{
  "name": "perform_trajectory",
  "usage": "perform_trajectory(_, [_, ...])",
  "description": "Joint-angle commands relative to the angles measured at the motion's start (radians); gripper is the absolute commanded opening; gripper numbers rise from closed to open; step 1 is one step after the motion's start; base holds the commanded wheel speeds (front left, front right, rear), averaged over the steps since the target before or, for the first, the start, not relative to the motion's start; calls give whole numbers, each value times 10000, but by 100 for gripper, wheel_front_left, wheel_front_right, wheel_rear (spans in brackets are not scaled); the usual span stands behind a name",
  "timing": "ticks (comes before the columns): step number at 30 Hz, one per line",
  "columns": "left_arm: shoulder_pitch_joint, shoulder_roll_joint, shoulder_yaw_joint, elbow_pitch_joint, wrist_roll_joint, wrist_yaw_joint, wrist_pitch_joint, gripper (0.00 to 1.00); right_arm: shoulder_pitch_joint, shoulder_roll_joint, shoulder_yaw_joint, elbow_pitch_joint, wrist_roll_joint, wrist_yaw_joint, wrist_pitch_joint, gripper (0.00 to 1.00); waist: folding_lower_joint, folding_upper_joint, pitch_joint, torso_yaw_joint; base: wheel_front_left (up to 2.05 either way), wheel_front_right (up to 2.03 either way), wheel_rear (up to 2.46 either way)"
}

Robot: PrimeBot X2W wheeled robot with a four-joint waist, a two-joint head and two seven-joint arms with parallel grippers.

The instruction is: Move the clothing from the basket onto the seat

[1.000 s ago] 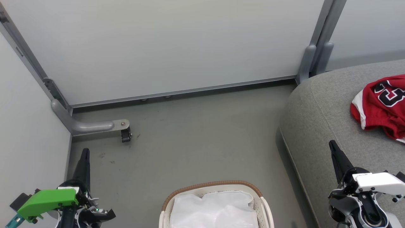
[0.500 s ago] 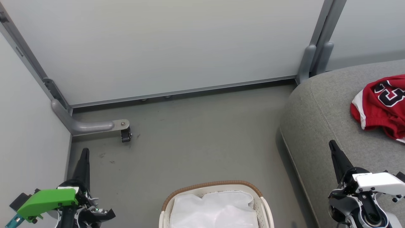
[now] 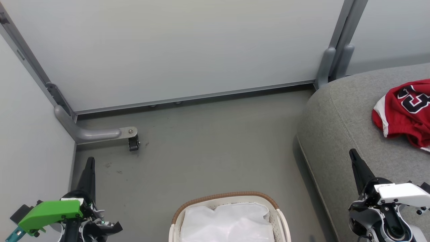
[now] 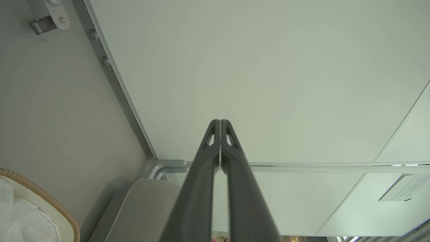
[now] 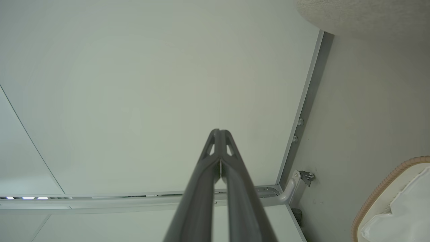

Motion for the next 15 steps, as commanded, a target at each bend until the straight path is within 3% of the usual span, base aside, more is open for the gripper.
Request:
perform_trajectory(1, [-136,30,48,-5,13,-35,33,0,114,-55,-17,-34,31,0,15,0,0,0,0,0,0,0,0])
perform_trajectory(15, [-128,19,61,-3,31,-35,29,0,114,-55,-16,-34,32,0,14,0,0,0,0,0,0,0,0])
